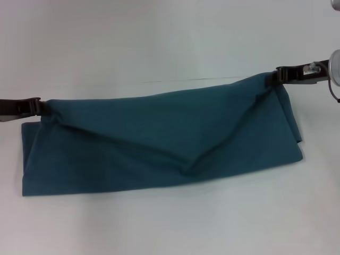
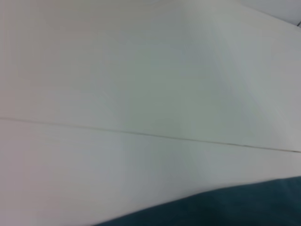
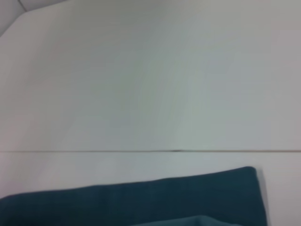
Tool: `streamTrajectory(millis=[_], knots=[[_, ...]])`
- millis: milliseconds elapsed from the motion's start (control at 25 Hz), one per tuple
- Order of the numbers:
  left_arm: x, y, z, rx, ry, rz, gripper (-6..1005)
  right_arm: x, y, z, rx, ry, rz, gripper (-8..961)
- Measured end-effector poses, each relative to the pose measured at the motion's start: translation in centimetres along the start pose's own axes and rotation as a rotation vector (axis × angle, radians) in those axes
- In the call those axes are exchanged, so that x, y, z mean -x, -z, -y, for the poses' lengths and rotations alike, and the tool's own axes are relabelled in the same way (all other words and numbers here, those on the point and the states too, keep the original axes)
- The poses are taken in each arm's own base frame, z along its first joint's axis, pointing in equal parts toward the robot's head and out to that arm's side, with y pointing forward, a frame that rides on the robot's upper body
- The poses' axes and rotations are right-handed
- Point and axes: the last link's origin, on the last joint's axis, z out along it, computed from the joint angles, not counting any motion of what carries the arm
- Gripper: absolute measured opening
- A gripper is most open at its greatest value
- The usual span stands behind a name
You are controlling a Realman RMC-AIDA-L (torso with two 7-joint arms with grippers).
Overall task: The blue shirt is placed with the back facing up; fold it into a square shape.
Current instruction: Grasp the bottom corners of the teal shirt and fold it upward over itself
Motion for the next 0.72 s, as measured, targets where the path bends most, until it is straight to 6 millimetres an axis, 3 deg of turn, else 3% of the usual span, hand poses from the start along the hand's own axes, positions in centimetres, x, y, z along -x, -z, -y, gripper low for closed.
streamTrajectory(millis=[720], knots=[[-0.6, -1.1, -0.1, -0.069, -0.030, -0.073, 94, 0.8, -2.1, -1.0, -0.057, -0.002, 0.087, 124]])
